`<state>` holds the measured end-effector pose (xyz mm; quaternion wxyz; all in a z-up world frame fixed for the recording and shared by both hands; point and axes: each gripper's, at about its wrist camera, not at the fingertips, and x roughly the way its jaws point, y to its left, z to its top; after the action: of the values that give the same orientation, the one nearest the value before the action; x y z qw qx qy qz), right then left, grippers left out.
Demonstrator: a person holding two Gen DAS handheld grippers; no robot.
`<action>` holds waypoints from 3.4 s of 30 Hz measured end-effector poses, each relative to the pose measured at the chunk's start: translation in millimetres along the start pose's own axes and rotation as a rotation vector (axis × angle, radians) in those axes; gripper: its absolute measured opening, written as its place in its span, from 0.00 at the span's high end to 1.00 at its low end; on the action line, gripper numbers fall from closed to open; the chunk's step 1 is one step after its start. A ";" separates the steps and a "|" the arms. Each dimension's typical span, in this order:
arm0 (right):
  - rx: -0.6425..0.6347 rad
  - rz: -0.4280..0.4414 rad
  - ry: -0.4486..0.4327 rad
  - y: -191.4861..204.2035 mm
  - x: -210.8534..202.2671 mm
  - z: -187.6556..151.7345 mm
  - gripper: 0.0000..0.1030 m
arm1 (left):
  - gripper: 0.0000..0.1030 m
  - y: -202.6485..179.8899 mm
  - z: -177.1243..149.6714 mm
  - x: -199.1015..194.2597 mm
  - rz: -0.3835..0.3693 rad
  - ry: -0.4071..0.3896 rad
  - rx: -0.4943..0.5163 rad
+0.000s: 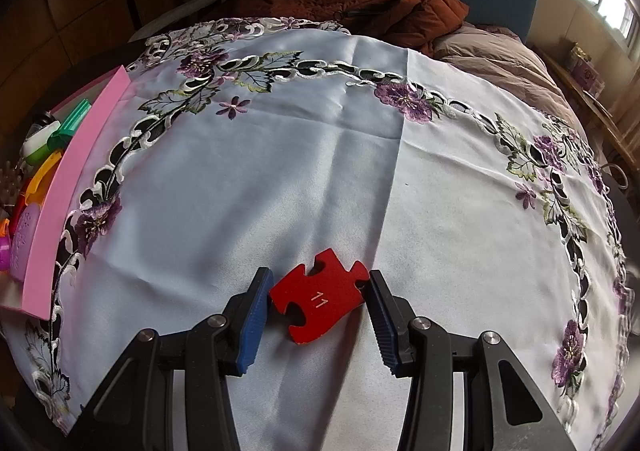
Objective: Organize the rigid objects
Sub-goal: 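Lower the magenta toy into the pink tray and open the left tool, then carry the red puzzle piece into the pink tray and open the right tool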
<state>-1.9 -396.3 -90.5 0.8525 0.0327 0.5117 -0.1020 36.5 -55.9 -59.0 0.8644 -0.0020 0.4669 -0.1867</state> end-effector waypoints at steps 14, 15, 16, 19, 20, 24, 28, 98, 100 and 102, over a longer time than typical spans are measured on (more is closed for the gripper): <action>-0.029 -0.021 -0.013 3.3 -1.7 -0.5 0.54 | 0.64 0.9 3.6 -28.2 0.082 -0.096 0.000; -0.032 -0.024 -0.014 3.4 -1.8 -0.4 0.54 | 0.64 2.0 3.7 -29.7 0.089 -0.100 -0.002; -0.033 -0.026 -0.015 4.0 -2.0 -0.5 0.54 | 0.63 2.8 3.8 -31.2 0.094 -0.105 -0.005; -0.037 -0.031 -0.019 4.7 -2.7 -1.0 0.54 | 0.63 6.5 4.0 -36.1 0.107 -0.121 -0.017; -0.039 -0.033 -0.021 4.6 -2.9 -1.1 0.54 | 0.63 8.1 4.2 -37.4 0.109 -0.125 -0.020; -0.033 -0.036 -0.022 4.8 -2.9 -1.4 0.54 | 0.63 13.3 3.6 -40.8 0.110 -0.130 -0.037; -0.025 -0.037 -0.015 4.8 -3.2 -1.5 0.54 | 0.63 17.9 2.4 -43.4 0.108 -0.136 -0.051; -0.142 0.300 -0.271 204.7 -85.9 10.5 0.27 | 0.41 24.3 -4.5 -87.1 0.307 -0.268 -0.086; -0.143 0.293 -0.272 204.0 -86.5 7.7 0.27 | 0.41 20.1 -5.3 -87.8 0.301 -0.268 -0.081; -0.144 0.290 -0.274 203.9 -86.7 5.3 0.27 | 0.41 18.0 -6.9 -88.3 0.283 -0.260 -0.079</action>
<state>5.5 -185.8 -21.7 0.9200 0.0310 0.3867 0.0552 -6.9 -9.3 5.1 0.9343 0.0054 0.3538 -0.0430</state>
